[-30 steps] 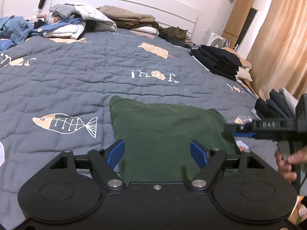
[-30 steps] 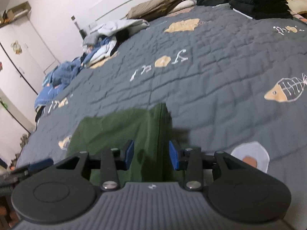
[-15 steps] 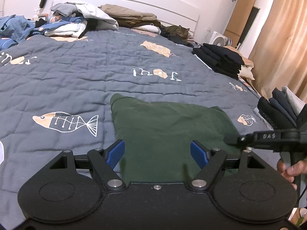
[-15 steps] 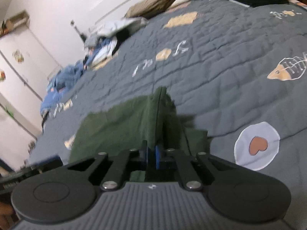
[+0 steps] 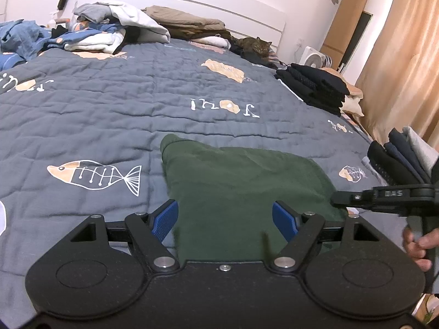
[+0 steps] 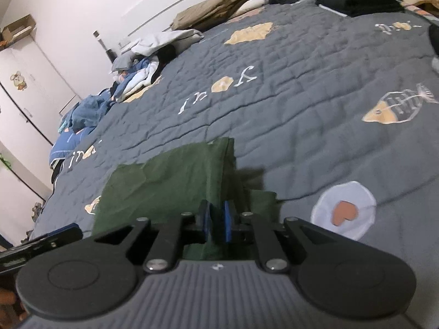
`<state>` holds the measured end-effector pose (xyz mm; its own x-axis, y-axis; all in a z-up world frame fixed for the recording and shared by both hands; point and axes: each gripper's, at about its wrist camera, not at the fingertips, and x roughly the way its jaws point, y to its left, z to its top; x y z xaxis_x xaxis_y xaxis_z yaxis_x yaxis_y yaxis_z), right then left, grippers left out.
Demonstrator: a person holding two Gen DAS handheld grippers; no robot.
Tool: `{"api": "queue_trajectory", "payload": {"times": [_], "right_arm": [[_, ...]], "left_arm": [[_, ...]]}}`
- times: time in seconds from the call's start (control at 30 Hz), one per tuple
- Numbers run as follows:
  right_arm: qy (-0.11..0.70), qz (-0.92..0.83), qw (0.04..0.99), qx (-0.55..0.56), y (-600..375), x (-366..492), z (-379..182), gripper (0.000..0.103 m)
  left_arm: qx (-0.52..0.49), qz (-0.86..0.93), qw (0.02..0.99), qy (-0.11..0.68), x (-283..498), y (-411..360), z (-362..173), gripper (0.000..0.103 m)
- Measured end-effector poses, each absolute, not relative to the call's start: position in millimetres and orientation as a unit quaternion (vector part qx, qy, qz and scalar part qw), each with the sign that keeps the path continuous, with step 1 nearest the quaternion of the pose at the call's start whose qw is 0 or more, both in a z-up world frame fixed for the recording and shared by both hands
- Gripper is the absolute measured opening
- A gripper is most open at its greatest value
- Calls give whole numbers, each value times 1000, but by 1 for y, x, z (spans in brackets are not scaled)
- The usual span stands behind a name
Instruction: Fold clothes
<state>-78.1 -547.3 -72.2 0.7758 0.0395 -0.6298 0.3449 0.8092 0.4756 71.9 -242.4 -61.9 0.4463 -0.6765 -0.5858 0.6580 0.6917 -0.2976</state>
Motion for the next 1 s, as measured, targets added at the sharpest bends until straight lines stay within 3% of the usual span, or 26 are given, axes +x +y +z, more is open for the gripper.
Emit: {"api": "queue_trajectory", "payload": {"times": [0.13, 0.2, 0.67, 0.77, 0.83, 0.93, 1.0], "right_arm": [[318, -92, 895, 299, -539, -107, -59, 34], [311, -99, 897, 300, -529, -126, -58, 38], [304, -135, 883, 330, -493, -202, -86, 40], [294, -130, 869, 376, -497, -212, -95, 34], [277, -122, 855, 422, -503, -220, -100, 13], [243, -111, 842, 469, -509, -232, -102, 3], [222, -103, 833, 496, -513, -240, -103, 3]], "left_arm": [[-15, -398, 849, 347, 67, -242, -59, 75], [-16, -403, 847, 345, 64, -240, -57, 75], [-28, -427, 838, 337, 24, -231, -46, 78], [-32, -425, 839, 339, 18, -229, -46, 79], [-31, -425, 839, 340, 13, -227, -47, 79], [-29, -426, 838, 341, 6, -226, -48, 79], [-25, -427, 837, 342, 1, -226, -50, 79]]}}
